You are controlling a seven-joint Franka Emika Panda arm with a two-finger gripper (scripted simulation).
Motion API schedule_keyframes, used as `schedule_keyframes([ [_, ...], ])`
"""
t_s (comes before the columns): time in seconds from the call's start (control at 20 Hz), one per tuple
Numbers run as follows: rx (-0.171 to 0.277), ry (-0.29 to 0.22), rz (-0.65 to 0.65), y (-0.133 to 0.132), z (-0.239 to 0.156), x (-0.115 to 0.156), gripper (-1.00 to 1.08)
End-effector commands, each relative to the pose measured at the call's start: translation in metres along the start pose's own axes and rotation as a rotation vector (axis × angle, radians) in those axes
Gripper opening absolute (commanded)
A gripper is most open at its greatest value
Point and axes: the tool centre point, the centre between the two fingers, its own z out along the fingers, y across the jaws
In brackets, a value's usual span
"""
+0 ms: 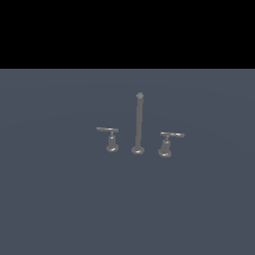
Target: Turn on the faucet by rotating a designated handle.
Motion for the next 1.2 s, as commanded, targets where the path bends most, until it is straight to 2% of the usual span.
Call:
schedule_keyframes([
  [0.0, -0.001, -0.001, 0.022, -0.004, 0.006, 0.001, -1.0],
  [0.4, -0.006, -0.003, 0.144, -0.025, 0.036, 0.01, -1.0],
  [1.15, -0.017, -0.008, 0.471, -0.075, 0.119, 0.046, -1.0],
])
